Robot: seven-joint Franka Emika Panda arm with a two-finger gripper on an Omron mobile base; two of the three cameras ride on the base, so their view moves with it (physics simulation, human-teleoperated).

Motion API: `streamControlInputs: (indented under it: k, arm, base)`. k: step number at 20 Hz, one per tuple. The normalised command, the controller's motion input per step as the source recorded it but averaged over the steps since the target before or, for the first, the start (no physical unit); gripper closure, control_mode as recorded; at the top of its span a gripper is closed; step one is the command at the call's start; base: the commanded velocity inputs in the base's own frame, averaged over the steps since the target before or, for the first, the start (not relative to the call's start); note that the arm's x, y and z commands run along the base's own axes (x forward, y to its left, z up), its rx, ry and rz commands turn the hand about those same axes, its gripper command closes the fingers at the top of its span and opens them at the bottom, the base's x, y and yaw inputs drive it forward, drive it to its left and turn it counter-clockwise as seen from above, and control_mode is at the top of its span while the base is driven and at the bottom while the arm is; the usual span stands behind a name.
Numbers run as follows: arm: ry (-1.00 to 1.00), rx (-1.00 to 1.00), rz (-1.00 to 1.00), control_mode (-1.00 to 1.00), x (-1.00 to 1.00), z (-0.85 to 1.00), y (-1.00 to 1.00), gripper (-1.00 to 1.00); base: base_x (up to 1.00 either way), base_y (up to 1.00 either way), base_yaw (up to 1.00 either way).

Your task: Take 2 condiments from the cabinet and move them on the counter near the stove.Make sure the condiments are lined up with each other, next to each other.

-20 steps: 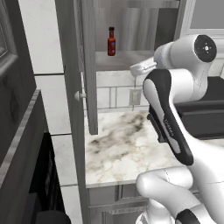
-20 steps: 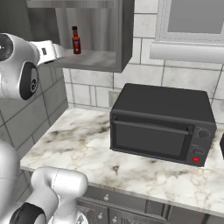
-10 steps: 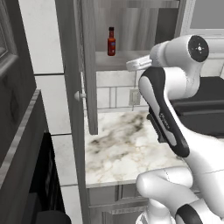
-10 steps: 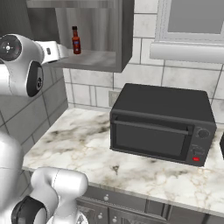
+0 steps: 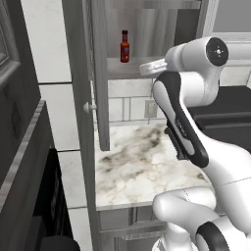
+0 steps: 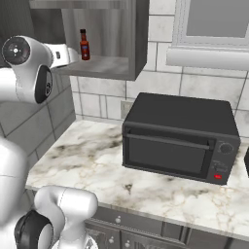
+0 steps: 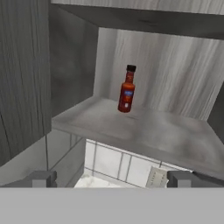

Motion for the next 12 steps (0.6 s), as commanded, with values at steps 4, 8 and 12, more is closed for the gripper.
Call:
streamControlInputs:
  k: [4, 8, 12]
  arm:
    - [0.00, 0.01, 0.00, -1.00, 0.15, 0.01, 0.00, -1.00]
    - [0.00, 0.02, 0.00, -1.00, 0.17, 0.03, 0.00, -1.00]
    - [0.03, 0.04, 0.00, -1.00, 0.23, 0.00, 0.00, -1.00]
  base:
    - [0.00, 0.00, 0.00]
    - [0.00, 0.00, 0.00]
    - [0.00, 0.00, 0.00]
